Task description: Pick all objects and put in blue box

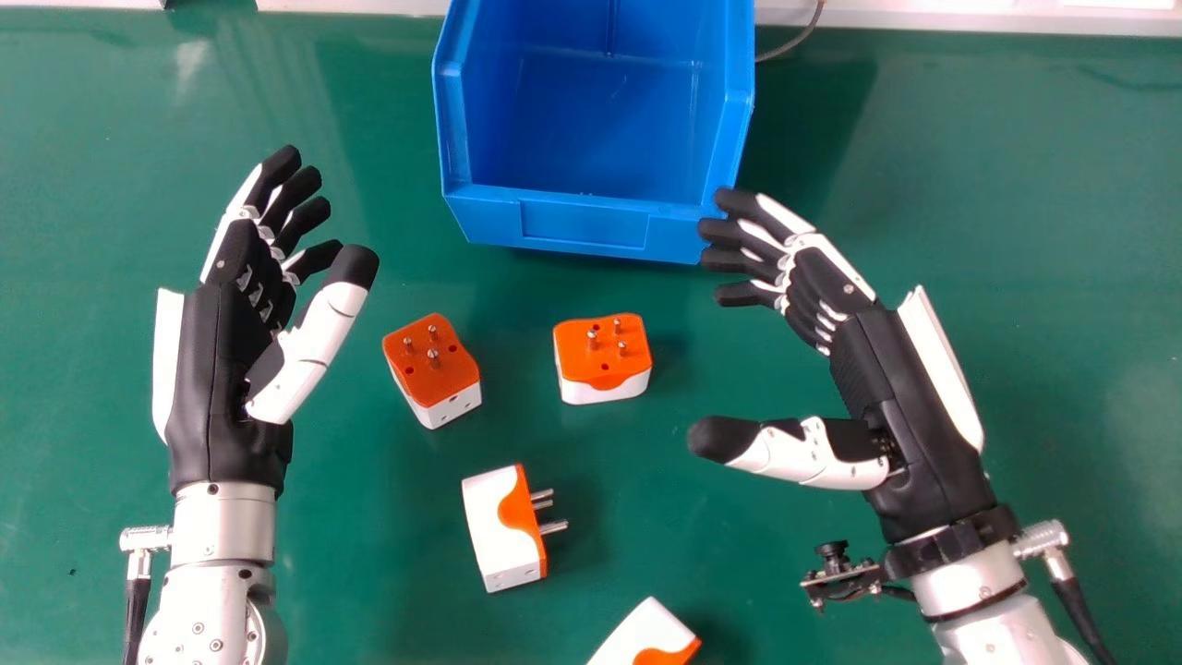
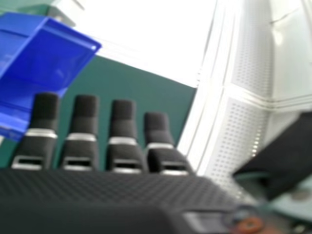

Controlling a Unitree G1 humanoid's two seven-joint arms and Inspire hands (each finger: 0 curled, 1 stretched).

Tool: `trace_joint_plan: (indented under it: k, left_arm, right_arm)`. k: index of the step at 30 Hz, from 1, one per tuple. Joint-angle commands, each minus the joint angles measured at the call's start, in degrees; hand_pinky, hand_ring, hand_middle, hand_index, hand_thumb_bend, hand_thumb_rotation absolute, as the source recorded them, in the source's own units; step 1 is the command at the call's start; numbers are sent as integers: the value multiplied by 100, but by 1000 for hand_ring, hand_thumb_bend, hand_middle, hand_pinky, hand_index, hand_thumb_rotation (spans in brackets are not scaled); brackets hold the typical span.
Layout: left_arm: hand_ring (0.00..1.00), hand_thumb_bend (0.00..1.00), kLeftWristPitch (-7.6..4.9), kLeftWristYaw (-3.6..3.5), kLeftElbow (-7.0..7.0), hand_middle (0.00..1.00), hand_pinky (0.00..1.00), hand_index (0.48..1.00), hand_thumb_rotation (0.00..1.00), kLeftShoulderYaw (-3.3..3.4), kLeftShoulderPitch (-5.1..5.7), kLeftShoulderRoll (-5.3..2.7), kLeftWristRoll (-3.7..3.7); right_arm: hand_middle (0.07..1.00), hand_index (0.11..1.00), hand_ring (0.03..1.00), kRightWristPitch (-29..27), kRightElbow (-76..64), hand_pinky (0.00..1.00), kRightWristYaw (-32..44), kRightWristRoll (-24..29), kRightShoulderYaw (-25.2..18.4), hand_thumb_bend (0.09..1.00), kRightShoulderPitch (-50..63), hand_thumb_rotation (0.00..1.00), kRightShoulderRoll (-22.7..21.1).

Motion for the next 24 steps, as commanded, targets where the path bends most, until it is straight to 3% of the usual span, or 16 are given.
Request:
trace_joint_plan:
  k: [1, 3, 5, 8, 14, 19, 24]
  left_arm:
    - [851, 744, -16, 19, -67, 875, 778, 868, 526, -1, -56, 77, 76]
    - [850, 746, -42, 72, -49, 874, 777, 867, 523, -5, -60, 95, 139]
    - [848, 746, -22, 32, -75, 873, 775, 866, 519, -10, -52, 88, 82]
    - [848, 746, -2, 35, -90, 873, 775, 866, 519, -8, -49, 85, 71]
    - [845, 748, -22, 46, -57, 871, 772, 863, 510, -2, -71, 87, 79]
    - [838, 751, -25, 92, -52, 865, 765, 857, 503, -1, -70, 96, 131]
    - [837, 752, -45, 82, -47, 864, 765, 856, 502, -6, -71, 103, 121]
  right_arm:
    - [795, 821, 766, -186, -86, 693, 130, 181, 28, 950, -103, 595, -55]
    - [779, 799, 746, -182, -78, 671, 243, 270, 36, 944, -113, 595, -74]
    - [760, 776, 722, -162, -92, 644, 338, 359, 45, 939, -113, 596, -73]
    - [760, 776, 722, -73, -176, 644, 424, 436, 60, 939, -88, 596, -63]
    - [714, 735, 663, -60, -187, 578, 563, 553, 62, 935, -89, 595, -62]
    - [663, 698, 594, -93, -188, 501, 605, 561, 55, 932, -96, 593, -53]
    - [651, 691, 578, -102, -196, 485, 672, 603, 60, 931, -103, 593, -51]
